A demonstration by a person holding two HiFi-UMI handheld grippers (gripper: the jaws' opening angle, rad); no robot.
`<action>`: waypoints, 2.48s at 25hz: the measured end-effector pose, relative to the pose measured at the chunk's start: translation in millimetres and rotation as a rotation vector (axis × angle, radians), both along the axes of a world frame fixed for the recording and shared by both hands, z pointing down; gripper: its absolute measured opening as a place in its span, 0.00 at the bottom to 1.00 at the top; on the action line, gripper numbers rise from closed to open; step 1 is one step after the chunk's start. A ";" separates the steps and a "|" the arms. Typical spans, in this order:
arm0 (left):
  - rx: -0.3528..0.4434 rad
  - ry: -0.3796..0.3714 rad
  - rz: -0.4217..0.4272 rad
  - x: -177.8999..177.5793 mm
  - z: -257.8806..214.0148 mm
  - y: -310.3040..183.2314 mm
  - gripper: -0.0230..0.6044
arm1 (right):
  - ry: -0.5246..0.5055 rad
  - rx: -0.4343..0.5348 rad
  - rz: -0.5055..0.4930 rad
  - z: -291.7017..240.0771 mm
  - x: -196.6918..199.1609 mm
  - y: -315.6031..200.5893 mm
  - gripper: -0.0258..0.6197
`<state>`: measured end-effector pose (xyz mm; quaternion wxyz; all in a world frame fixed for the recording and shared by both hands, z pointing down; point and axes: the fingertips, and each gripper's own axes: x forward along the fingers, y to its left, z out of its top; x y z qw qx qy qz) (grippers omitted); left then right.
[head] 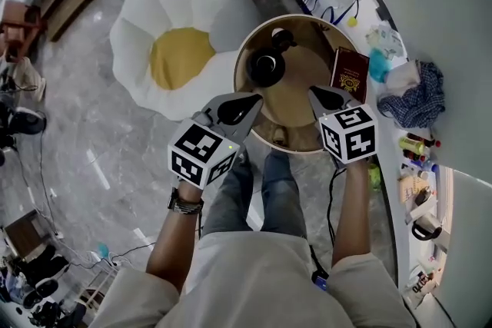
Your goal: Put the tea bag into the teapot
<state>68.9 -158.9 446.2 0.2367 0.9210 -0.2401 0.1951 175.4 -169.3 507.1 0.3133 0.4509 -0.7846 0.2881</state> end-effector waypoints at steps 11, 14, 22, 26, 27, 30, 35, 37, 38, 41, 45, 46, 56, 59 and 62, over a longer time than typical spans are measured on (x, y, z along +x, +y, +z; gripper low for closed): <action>0.022 0.052 0.070 6.0 -34.4 15.3 0.05 | -0.033 0.096 0.088 -57.8 9.5 28.8 0.05; 0.048 0.059 0.066 5.4 -45.3 16.0 0.05 | -0.052 0.123 0.117 -74.5 11.7 37.1 0.05; 0.124 0.069 0.073 5.1 -73.0 25.1 0.05 | -0.064 0.188 0.186 -111.0 16.0 65.1 0.05; 0.164 0.106 0.097 7.2 -94.4 35.6 0.05 | -0.065 0.226 0.226 -134.8 19.2 83.1 0.05; 0.181 0.109 0.111 8.7 -99.7 39.5 0.05 | -0.064 0.239 0.235 -140.8 20.5 88.2 0.05; 0.231 0.104 0.157 14.8 -113.8 52.0 0.05 | -0.061 0.277 0.254 -157.3 24.0 103.5 0.05; 0.271 0.121 0.194 23.0 -134.8 70.8 0.05 | -0.058 0.311 0.263 -175.0 24.1 128.7 0.05; 0.283 0.134 0.199 24.0 -143.7 75.4 0.05 | -0.056 0.327 0.271 -183.8 23.9 136.8 0.05; 0.290 0.141 0.199 24.1 -148.1 76.7 0.05 | -0.054 0.338 0.277 -188.7 24.5 140.0 0.05; 0.316 0.162 0.195 24.2 -164.0 79.2 0.05 | -0.050 0.386 0.299 -208.1 28.9 147.8 0.05; 0.371 0.178 0.189 22.7 -189.1 86.1 0.05 | -0.042 0.457 0.322 -239.2 34.6 159.3 0.05; 0.387 0.183 0.188 22.1 -195.5 88.1 0.05 | -0.039 0.475 0.324 -246.7 35.2 162.2 0.05; 0.509 0.250 0.192 11.3 -251.7 111.7 0.05 | -0.021 0.614 0.340 -305.7 26.1 186.9 0.05; 0.550 0.245 0.192 6.2 -263.8 116.0 0.05 | -0.015 0.652 0.333 -322.1 17.5 191.7 0.05; 0.598 0.236 0.193 4.9 -274.1 120.8 0.05 | -0.005 0.686 0.326 -335.2 12.6 196.7 0.05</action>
